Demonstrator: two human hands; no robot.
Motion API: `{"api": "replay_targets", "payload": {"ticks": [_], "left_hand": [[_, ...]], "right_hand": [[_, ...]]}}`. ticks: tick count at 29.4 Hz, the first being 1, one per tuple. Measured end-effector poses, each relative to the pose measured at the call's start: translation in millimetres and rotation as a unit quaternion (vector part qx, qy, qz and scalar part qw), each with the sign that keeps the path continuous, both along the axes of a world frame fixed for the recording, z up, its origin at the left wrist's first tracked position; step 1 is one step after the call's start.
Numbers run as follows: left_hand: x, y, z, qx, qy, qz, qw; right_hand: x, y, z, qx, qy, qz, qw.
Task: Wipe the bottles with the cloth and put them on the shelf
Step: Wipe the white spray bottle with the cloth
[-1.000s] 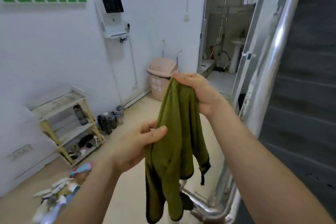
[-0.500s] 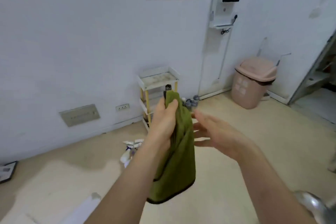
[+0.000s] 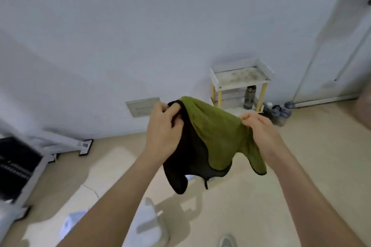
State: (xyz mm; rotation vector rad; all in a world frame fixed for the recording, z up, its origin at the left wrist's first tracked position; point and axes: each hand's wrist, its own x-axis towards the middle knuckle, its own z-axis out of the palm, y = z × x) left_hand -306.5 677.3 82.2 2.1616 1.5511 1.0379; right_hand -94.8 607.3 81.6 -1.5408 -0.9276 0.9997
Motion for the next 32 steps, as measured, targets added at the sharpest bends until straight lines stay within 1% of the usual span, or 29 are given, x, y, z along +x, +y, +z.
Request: {"api": "replay_targets", "payload": {"ticks": [1,2,3,4,5,6,7,8,9,10,12,15,17,19,21,23,24,25,27,28,29,32], "left_hand": [[0,15,-7,0.026,0.044,0.005,0.999],[1,29,-14,0.042,0.07,-0.001,0.997],[4,41,-17,0.039,0.067,-0.025,0.997],[9,55,-20,0.003,0.032,-0.045,0.998],[15,65,-22,-0.055,-0.032,-0.058,0.996],[20,67,-20,-0.114,-0.089,-0.073,0.987],[26,72,-20,-0.151,-0.123,-0.081,0.978],[32,81,-22,-0.161,-0.129,-0.086,0.975],[38,91,-23,-0.168,-0.116,-0.095,0.974],[43,99,-23,-0.171,-0.093,-0.106,0.975],[49,119,-22,-0.175,-0.05,-0.129,0.975],[48,152,-16,-0.206,-0.044,-0.148,0.966],[37,179,-15,-0.217,-0.043,-0.15,0.964],[21,208,-18,-0.23,-0.013,-0.156,0.961],[4,241,-29,-0.277,0.036,-0.19,0.941],[-10,274,-49,-0.327,0.103,-0.228,0.911],[-19,291,-65,-0.333,0.131,-0.243,0.902],[-28,307,-82,-0.325,0.152,-0.258,0.897],[-45,348,-123,-0.308,0.17,-0.29,0.89],[-53,368,-147,-0.317,0.163,-0.31,0.881],[-60,389,-171,-0.331,0.159,-0.335,0.868],[-83,440,-237,-0.394,0.155,-0.398,0.814]], "right_hand": [[1,16,-3,-0.01,-0.017,0.048,0.999],[2,31,-5,-0.016,-0.043,0.104,0.993],[3,47,-9,-0.021,-0.079,0.161,0.983],[6,65,-13,-0.03,-0.121,0.21,0.97],[6,81,-18,-0.035,-0.166,0.238,0.956],[4,89,-24,-0.028,-0.217,0.242,0.945],[1,99,-30,-0.013,-0.27,0.231,0.935],[-2,112,-38,0.009,-0.323,0.212,0.922],[-6,125,-44,0.037,-0.359,0.188,0.914],[-8,138,-52,0.061,-0.368,0.164,0.913],[-12,163,-67,0.079,-0.331,0.121,0.932],[-13,194,-88,0.046,-0.232,0.073,0.969],[-16,216,-102,0.009,-0.205,0.064,0.977],[-23,238,-115,-0.011,-0.154,0.075,0.985],[-34,258,-125,-0.026,-0.088,0.076,0.993],[-45,279,-140,-0.059,-0.027,0.083,0.994],[-53,289,-149,-0.086,-0.023,0.097,0.991],[-60,300,-159,-0.113,-0.049,0.12,0.985],[-77,325,-179,-0.155,-0.143,0.164,0.964],[-85,337,-192,-0.168,-0.188,0.174,0.952],[-95,349,-205,-0.176,-0.215,0.167,0.946],[-122,376,-239,-0.243,-0.206,0.134,0.939]]}}
